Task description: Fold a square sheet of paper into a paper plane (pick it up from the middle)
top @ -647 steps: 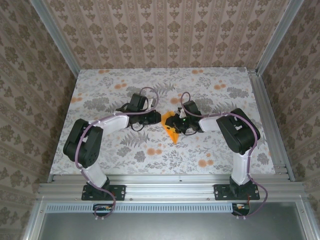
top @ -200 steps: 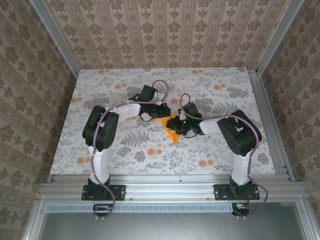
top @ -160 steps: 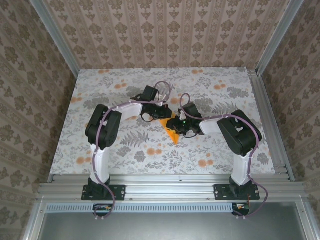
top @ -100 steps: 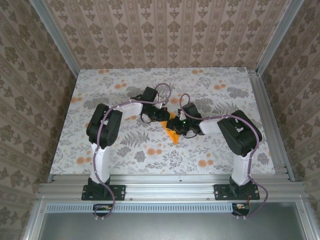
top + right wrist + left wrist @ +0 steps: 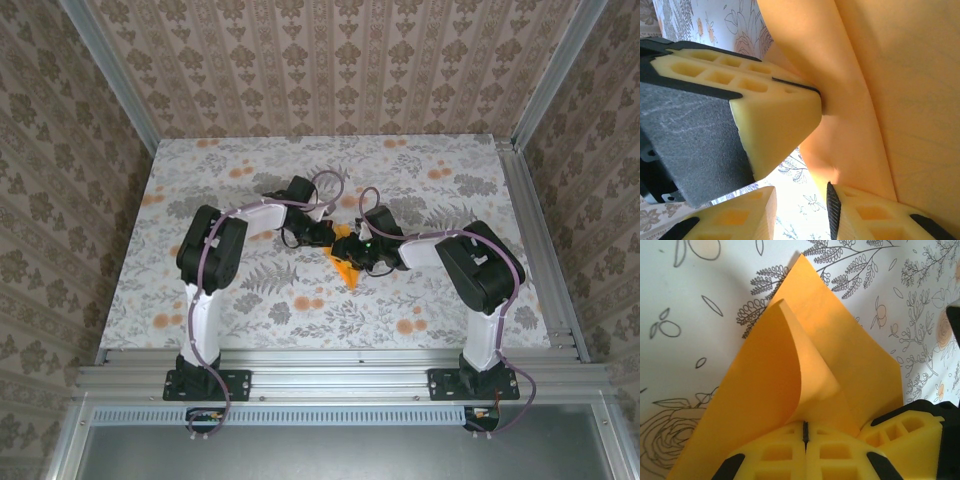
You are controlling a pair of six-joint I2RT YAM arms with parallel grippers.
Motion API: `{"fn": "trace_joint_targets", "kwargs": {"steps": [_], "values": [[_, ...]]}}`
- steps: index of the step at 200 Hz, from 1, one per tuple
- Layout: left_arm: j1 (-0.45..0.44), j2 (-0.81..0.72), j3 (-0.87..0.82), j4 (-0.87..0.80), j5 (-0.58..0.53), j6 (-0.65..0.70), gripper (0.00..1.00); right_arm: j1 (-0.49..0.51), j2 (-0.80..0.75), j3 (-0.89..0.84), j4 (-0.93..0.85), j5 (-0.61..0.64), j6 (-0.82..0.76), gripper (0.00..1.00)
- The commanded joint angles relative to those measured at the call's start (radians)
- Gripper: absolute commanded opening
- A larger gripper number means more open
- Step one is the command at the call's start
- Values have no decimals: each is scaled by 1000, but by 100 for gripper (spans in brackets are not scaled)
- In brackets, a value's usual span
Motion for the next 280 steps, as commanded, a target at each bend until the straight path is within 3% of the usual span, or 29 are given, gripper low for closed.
{"fn": "trace_joint_targets", "kwargs": {"steps": [1,33,107,202,280], "values": [[5,25,22,-39,-24,41,4,5,15,-45,-87,34,9,35],[10,23,16,-44,-38,50,3,6,19,-44,-93,35,12,28],[12,-28,-6,5,19,4,4,5,48,-38,-109,34,2,0],[-5,-142,-108,49,60,-40,9,5,53,-28,-121,24,-19,0],[-24,-106,-149,70,56,-44,7,9,42,-21,-115,13,-20,0]]}}
